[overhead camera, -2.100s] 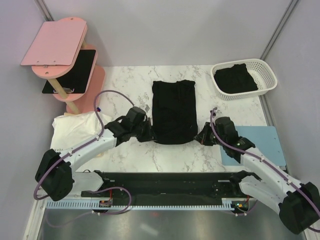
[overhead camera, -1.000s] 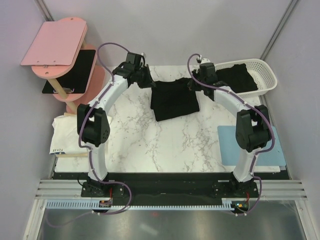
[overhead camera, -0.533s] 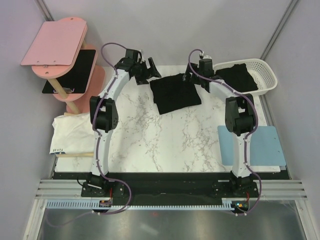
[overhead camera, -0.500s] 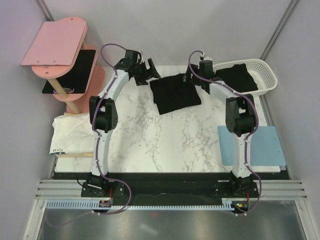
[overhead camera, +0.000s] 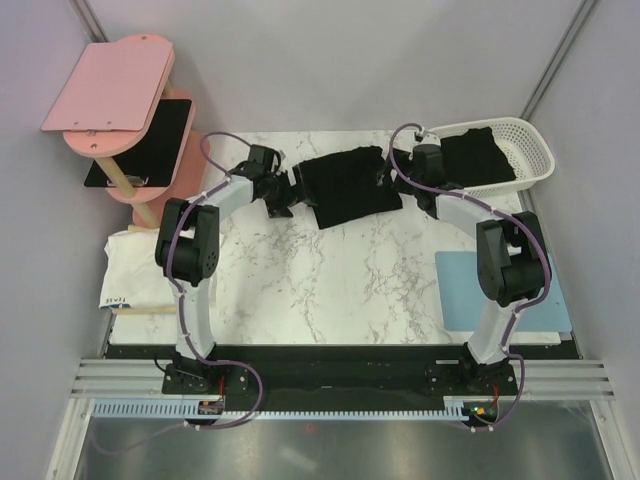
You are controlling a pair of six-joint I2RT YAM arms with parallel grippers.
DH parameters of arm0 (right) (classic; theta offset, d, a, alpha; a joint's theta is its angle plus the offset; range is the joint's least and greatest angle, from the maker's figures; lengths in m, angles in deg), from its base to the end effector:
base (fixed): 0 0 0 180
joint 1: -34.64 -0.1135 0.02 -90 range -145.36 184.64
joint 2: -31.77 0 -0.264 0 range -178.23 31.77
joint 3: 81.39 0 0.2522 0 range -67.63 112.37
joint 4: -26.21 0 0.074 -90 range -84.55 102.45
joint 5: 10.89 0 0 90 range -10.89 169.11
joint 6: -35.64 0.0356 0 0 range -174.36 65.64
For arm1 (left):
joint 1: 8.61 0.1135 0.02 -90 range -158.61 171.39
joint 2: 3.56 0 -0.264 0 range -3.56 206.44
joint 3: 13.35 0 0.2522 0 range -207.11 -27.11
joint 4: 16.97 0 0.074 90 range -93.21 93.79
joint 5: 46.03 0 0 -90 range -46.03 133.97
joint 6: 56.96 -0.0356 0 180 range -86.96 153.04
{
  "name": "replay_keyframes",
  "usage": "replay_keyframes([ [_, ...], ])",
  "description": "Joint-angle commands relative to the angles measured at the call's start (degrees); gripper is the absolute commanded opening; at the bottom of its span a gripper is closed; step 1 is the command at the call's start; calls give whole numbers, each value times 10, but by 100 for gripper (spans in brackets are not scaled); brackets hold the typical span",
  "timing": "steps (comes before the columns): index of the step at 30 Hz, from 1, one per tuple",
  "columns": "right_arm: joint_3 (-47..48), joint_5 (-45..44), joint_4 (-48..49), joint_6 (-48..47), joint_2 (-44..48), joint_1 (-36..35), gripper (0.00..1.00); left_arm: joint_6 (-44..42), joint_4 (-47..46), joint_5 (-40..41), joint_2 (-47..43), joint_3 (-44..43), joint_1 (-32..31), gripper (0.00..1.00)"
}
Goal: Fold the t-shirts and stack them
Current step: Fold the long partially folded tshirt into a neat square, then smooth out wrinkles on the folded tshirt
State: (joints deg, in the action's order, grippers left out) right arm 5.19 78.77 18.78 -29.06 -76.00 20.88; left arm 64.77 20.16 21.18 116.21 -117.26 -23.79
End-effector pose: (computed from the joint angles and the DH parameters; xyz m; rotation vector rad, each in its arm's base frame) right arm 0.4196 0.1025 0.2212 0.2144 2.0853 0.4101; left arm 0.4384 -0.1332 0.1884 -0.1994 2.5817 -0.8218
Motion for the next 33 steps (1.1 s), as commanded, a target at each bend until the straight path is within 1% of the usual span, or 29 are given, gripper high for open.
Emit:
replay_keyframes([
  [1,-48,3,37,7,19,-1,93,38,-97,-30,-14,69,-11,93],
  [4,-56,3,45,6,5,-1,86,48,-120,-33,-10,87,-18,92],
  [10,-30,-16,38,2,-36,-1,85,60,-139,-33,7,83,-26,92],
  [11,-29,-19,38,1,-39,-2,84,62,-139,-34,11,81,-26,91],
  [12,-29,-22,37,1,-47,-3,81,65,-141,-37,16,73,-27,89],
  [14,-32,-36,35,5,-53,-3,79,71,-141,-38,33,63,-32,85],
  [16,-36,-41,37,6,-60,-2,77,74,-145,-39,49,47,-36,75],
  [17,-45,-41,47,8,-63,-2,69,76,-145,-40,54,42,-37,70],
  [18,-50,-41,53,10,-65,-3,62,78,-149,-43,59,32,-36,55],
  [19,-56,-39,58,10,-66,-2,35,80,-150,-45,70,26,-37,42],
  [20,-63,-34,64,12,-68,-2,26,81,-149,-45,76,20,-37,25],
  [21,-65,-31,64,13,-71,-3,20,83,-149,-47,81,10,-36,3],
  [22,-65,-25,64,14,-73,-2,11,83,-145,-46,85,4,-36,2],
  [25,-77,0,64,13,-71,-6,6,81,-144,-46,85,6,-36,2],
  [29,-105,21,44,14,-56,-13,6,75,-146,-45,58,55,-37,2],
  [33,-144,32,19,14,-18,-35,6,62,-151,-46,5,118,-37,2],
])
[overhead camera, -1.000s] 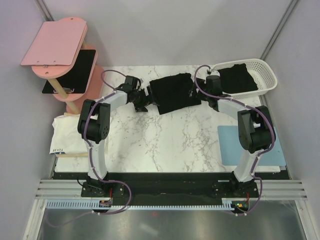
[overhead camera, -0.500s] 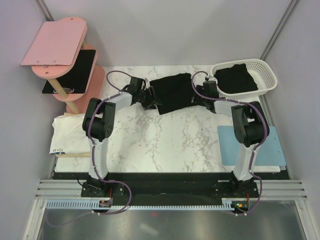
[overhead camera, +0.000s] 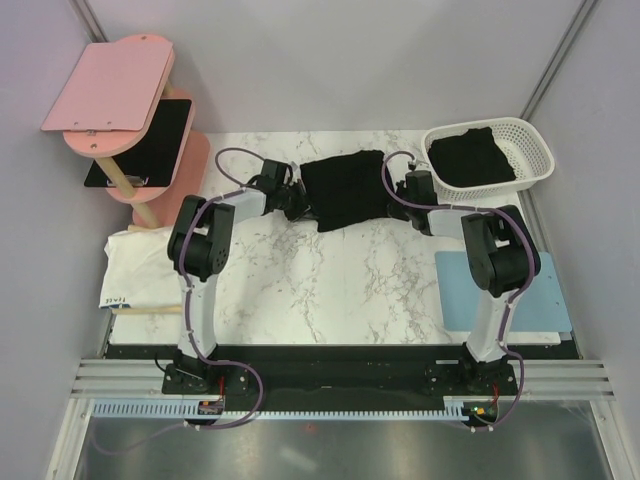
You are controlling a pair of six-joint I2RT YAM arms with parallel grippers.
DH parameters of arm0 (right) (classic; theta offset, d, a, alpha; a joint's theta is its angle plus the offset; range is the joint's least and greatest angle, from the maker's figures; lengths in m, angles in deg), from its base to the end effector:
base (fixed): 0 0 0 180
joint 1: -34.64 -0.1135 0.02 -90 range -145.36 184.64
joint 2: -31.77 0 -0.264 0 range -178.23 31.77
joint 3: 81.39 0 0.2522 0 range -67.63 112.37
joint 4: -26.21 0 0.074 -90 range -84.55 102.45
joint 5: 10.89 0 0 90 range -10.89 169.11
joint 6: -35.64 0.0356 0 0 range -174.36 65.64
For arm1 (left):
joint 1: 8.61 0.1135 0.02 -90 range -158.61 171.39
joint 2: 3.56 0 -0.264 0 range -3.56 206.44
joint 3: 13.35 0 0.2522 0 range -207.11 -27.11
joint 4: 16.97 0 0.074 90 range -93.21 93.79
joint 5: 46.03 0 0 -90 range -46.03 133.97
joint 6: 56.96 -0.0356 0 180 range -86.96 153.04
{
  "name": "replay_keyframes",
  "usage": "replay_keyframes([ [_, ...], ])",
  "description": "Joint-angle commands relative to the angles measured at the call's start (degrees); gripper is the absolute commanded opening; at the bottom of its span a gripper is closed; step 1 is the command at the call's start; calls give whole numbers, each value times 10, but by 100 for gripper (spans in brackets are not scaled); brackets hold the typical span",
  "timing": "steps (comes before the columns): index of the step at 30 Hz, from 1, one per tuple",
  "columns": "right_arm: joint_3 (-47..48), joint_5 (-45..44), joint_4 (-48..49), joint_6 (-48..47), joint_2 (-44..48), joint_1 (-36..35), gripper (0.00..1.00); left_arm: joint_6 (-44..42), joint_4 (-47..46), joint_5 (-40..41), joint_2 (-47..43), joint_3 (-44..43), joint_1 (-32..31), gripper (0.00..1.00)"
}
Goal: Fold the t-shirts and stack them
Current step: Smooth out wrinkles on the folded tshirt
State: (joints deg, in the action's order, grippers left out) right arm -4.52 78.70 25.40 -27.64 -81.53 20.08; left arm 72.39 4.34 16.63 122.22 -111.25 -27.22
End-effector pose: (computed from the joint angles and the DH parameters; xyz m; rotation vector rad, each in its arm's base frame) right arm 0.4013 0.1040 0.1399 0.2421 2.2356 0.3856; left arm 0.4367 -0.1643 0.1298 -0.2330 2.5607 -1.0064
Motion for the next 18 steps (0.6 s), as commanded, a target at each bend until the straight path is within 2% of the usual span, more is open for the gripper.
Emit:
replay_keyframes([
  [1,-59,36,-55,0,44,-32,6,-16,5,-1,-64,72,-2,2],
  [7,-159,37,-78,23,118,-80,8,-26,1,4,-154,178,-6,2],
  [11,-259,28,-87,65,189,-117,10,-21,5,17,-215,257,-9,2],
  [15,-328,8,-115,74,254,-143,11,-28,35,30,-263,300,-10,2],
  [16,-346,8,-128,77,267,-143,14,-31,51,35,-272,307,-10,4],
  [18,-364,19,-128,89,306,-146,20,-44,72,52,-296,316,-10,21],
])
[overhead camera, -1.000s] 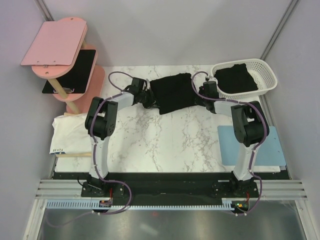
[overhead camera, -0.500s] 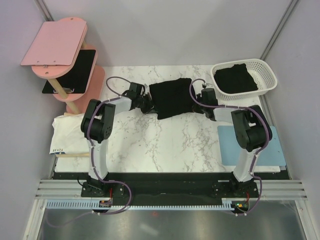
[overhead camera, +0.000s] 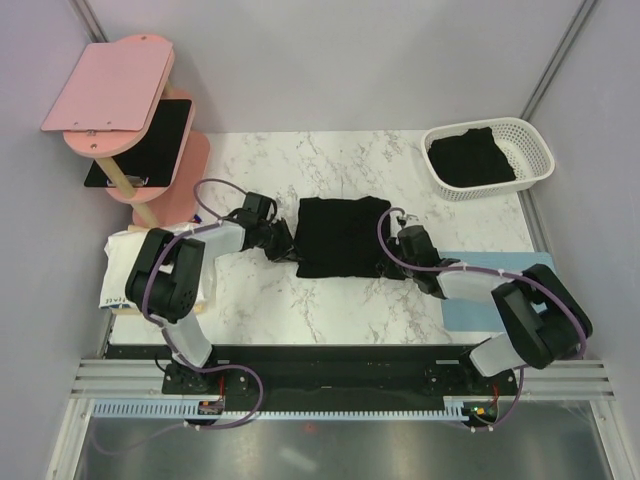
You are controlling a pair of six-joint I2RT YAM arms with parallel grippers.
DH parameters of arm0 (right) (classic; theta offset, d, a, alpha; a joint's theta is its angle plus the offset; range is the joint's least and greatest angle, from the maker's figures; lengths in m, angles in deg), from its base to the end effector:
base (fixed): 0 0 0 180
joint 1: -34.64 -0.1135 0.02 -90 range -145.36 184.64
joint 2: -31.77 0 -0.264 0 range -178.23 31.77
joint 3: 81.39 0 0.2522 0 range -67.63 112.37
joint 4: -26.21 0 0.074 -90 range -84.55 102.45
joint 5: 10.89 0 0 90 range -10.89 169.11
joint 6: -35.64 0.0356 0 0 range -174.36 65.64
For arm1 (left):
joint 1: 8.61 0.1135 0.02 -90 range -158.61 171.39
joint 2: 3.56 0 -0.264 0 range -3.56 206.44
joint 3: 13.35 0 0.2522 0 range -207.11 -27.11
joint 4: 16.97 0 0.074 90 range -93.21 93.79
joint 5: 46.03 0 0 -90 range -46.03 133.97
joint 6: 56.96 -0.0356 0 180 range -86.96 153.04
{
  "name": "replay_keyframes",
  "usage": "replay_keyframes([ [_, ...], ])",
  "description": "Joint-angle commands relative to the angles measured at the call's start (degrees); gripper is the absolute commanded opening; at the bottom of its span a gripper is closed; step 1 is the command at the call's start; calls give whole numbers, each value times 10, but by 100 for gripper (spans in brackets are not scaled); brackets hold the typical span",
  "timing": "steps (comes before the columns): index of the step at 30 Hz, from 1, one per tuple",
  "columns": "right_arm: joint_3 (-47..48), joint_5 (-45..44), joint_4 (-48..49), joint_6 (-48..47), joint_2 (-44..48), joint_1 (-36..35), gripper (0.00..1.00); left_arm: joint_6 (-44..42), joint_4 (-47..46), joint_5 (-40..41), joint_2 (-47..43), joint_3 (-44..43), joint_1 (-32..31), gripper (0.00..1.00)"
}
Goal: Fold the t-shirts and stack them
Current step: Smooth out wrinkles on the folded tshirt
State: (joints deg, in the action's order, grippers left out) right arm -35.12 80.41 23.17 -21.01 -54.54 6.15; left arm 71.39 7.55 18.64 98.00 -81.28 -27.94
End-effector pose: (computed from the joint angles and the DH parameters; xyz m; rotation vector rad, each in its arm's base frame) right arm 0.2423 0.1324 0.1399 0.0896 2.3903 0.5567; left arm 0.3148 -0.1266 0.1423 -0.2776 2.7131 -0.9103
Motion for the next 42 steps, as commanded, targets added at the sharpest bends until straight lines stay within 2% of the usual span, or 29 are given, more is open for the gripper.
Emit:
replay_keyframes([
  [1,-59,0,-138,29,48,-8,33,-38,61,38,-63,17,-3,33],
  [2,-56,-2,-154,34,77,-9,42,-42,71,45,-72,19,-3,60],
  [3,-54,-9,-168,38,94,-10,60,-49,80,61,-93,20,-4,68],
  [5,-41,-23,-206,38,151,-11,78,-57,98,83,-115,21,-4,79],
  [6,-38,-45,-216,38,170,-12,85,-59,102,90,-136,21,-4,80],
  [7,-29,-57,-228,31,191,-13,98,-62,106,96,-148,19,-4,83],
  [8,-24,-73,-231,26,223,-13,98,-65,109,106,-156,16,-4,84],
  [11,6,-137,-227,-2,236,-11,98,-71,106,119,-176,0,-4,87],
  [13,42,-173,-213,-32,213,-10,98,-71,101,120,-167,-20,-4,87],
  [17,97,-180,-150,-58,101,-4,98,-73,79,112,-121,-57,-4,87],
  [20,141,-164,-112,-70,20,9,91,-71,71,112,-82,-92,-4,87],
  [23,175,-121,-62,-70,-34,32,70,-70,57,106,-51,-120,-4,85],
  [24,181,-109,-51,-69,-43,34,54,-70,51,99,-45,-124,-4,84],
  [25,199,-98,-41,-72,-54,37,44,-70,43,91,-40,-136,-4,81],
  [26,210,-90,-41,-77,-58,39,32,-67,39,76,-36,-139,-4,66],
  [27,221,-71,-42,-84,-59,38,0,-64,36,69,-30,-144,-4,45],
  [28,235,-61,-44,-86,-55,39,0,-64,31,63,-29,-147,-4,14],
  [29,240,-52,-44,-89,-48,38,0,-57,29,60,-29,-148,-4,2],
  [33,238,-22,-16,-89,-29,41,0,-55,15,52,-26,-145,-4,2],
  [36,248,47,2,-74,-60,55,0,-48,8,36,-14,-144,-6,2],
  [41,238,211,114,8,-151,82,0,-40,-4,24,11,-147,-15,2],
  [42,231,232,160,23,-164,86,0,-39,-6,24,14,-148,-18,2],
])
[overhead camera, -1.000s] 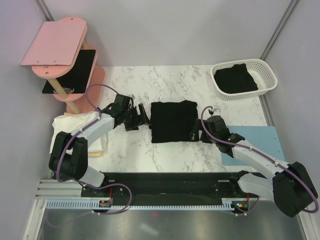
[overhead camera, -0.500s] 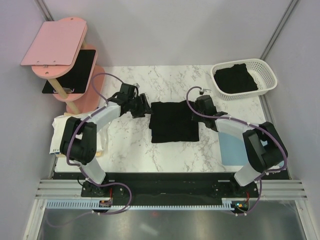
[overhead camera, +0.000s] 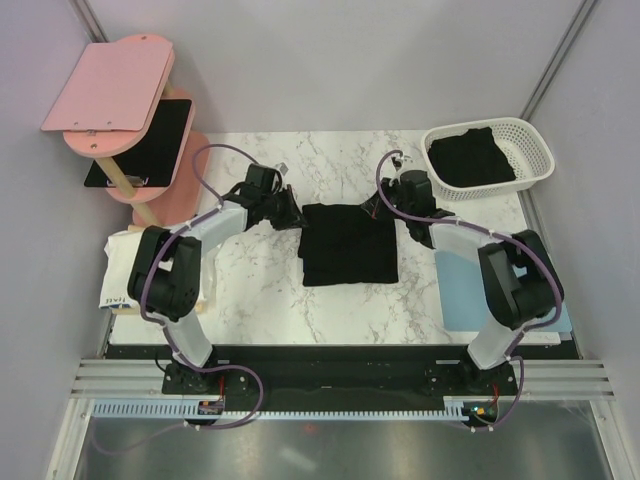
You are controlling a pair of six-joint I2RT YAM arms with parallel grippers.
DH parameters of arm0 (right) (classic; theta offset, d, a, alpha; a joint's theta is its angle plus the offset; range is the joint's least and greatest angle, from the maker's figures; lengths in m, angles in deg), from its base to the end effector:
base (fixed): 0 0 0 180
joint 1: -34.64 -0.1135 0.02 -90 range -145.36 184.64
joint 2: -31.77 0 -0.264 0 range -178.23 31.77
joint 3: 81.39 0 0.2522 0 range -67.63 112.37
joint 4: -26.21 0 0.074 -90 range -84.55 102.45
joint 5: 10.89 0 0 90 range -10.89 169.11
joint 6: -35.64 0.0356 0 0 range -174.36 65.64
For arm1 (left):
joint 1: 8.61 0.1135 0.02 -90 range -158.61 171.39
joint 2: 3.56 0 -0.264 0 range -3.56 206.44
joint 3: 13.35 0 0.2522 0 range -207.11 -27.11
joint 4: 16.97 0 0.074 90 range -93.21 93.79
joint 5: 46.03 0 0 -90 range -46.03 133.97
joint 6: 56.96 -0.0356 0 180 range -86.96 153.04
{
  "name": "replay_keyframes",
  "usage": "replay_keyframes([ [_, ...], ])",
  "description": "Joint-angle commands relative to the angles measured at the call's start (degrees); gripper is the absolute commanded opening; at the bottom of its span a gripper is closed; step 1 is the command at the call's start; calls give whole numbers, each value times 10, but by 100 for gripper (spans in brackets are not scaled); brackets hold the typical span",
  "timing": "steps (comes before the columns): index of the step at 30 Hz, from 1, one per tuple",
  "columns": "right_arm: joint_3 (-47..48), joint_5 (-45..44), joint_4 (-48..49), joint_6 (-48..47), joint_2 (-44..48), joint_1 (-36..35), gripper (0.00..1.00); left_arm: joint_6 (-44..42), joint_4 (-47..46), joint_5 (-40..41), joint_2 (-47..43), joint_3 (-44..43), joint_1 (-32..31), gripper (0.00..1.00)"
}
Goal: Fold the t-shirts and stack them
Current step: Smooth out wrinkles on the folded tshirt
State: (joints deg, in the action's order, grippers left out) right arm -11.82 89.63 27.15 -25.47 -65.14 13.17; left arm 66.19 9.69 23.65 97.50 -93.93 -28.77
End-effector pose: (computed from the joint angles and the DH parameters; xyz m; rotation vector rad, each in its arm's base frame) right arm 0.3451 0.1427 0.2113 0.0163 2.1037 0.7291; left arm 0.3524 -0.1426 0.2056 -0.1080 2.5015 -0.8398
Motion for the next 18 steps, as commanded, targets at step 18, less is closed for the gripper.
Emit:
replay_keyframes([
  [18,43,187,207,157,-267,124,0,5,-26,-42,79,-23,-25,2],
])
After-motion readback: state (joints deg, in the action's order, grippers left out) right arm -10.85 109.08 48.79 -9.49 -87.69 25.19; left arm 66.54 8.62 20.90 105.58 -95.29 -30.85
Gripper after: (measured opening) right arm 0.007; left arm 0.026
